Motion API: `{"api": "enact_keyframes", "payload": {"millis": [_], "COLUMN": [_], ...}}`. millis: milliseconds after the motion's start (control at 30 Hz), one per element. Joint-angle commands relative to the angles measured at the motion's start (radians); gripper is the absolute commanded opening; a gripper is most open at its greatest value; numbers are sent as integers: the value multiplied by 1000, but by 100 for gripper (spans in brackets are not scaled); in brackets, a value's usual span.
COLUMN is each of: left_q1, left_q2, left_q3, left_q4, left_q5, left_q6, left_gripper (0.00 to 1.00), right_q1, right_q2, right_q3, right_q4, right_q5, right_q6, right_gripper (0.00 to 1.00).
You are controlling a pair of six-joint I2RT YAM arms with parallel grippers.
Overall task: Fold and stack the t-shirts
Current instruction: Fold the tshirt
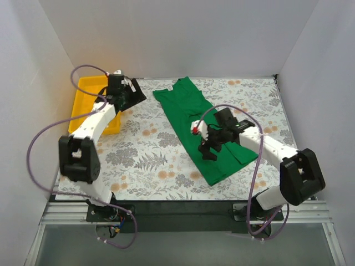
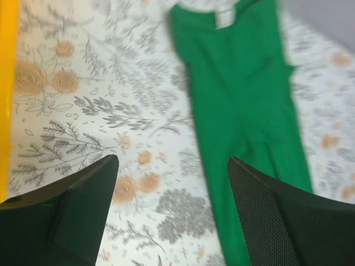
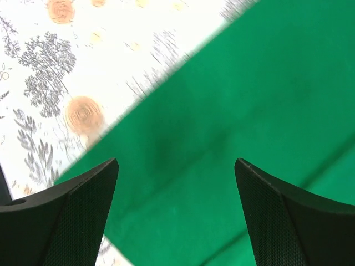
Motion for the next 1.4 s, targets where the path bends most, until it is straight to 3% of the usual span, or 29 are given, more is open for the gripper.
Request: {"api": "enact_keyframes", "payload": {"millis": [0, 167, 267, 433, 567, 867, 933, 967, 1067, 1133, 1367], "left_q1": [2, 33, 36, 36, 36, 36, 36, 36, 36, 36, 36], "left_q2": [-344, -726, -896, -1069, -1123, -1176, -1191, -1198, -1213, -1216, -1219], "left_q3": [-174, -427, -559, -706, -749, -769, -768, -769, -776, -779, -799], "left_q4": [179, 127, 89, 58, 53, 11, 3, 0, -2, 1, 14], "left_q5": [-63, 68, 121, 199, 250, 287, 292, 296, 315, 327, 387], "left_q6": [82, 77, 33, -56, -105, -137, -145, -147, -159, -163, -177], "left_gripper": [81, 83, 83, 82, 82, 80, 80, 80, 80, 80, 79], "right_q1": [202, 357, 380, 435, 448, 449, 449, 449, 466, 503, 626], "right_q2": [43, 140, 168, 188, 203, 276, 289, 295, 307, 315, 485], "right_q3": [-17, 34, 31, -14, -15, 14, 21, 26, 44, 60, 293], "right_q4": [151, 224, 224, 212, 189, 158, 156, 152, 127, 120, 78], "right_q5": [342, 613, 632, 583, 508, 518, 541, 540, 500, 451, 293], "right_q6": [96, 201, 224, 245, 270, 305, 308, 308, 299, 287, 279], "right_gripper": [91, 80, 67, 57, 51, 51, 41, 28, 7, 1, 1]}}
